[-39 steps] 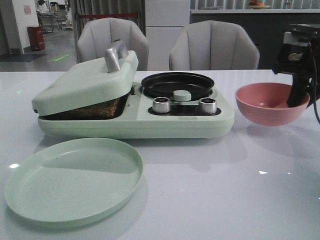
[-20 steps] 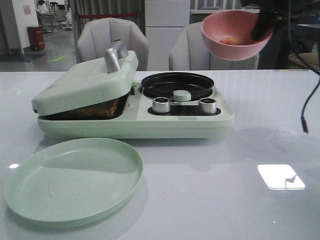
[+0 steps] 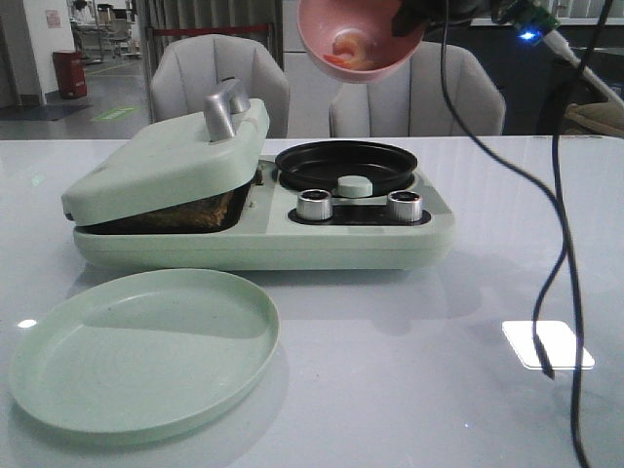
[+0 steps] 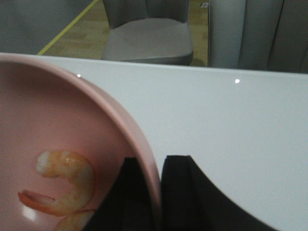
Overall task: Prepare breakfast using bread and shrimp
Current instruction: 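Tilt the bowl with the right gripper to pour shrimp into the pan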
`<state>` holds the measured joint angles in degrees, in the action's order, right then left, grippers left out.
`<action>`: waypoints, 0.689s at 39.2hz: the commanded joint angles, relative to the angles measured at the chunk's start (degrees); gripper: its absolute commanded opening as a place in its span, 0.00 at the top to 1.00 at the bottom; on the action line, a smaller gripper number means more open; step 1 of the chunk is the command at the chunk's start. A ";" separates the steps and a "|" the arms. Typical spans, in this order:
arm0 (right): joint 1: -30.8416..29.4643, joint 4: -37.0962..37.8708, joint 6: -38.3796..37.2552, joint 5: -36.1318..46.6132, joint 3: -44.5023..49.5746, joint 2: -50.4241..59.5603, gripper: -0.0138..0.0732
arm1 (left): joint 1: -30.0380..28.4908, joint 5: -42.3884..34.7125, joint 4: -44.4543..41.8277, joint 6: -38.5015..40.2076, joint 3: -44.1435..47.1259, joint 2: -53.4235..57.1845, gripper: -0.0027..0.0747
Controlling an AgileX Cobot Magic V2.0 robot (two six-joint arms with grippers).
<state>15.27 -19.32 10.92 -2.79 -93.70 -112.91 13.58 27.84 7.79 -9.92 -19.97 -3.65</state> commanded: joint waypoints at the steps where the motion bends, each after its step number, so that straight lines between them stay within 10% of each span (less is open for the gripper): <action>1: 0.96 1.01 0.98 17.00 3.57 3.33 0.68 | 0.41 -4.94 0.57 0.46 -1.47 -0.74 0.73; 14: 1.46 12.88 1.52 60.90 19.88 1.81 0.68 | 0.41 -4.94 0.57 0.46 -1.47 -0.74 0.73; 27: 1.46 25.44 21.56 64.32 19.97 -3.67 0.68 | 0.41 -4.94 0.57 0.46 -1.47 -0.74 0.73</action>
<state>16.85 4.54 25.70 54.89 -72.43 -119.14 13.58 27.74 7.79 -9.92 -19.97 -3.65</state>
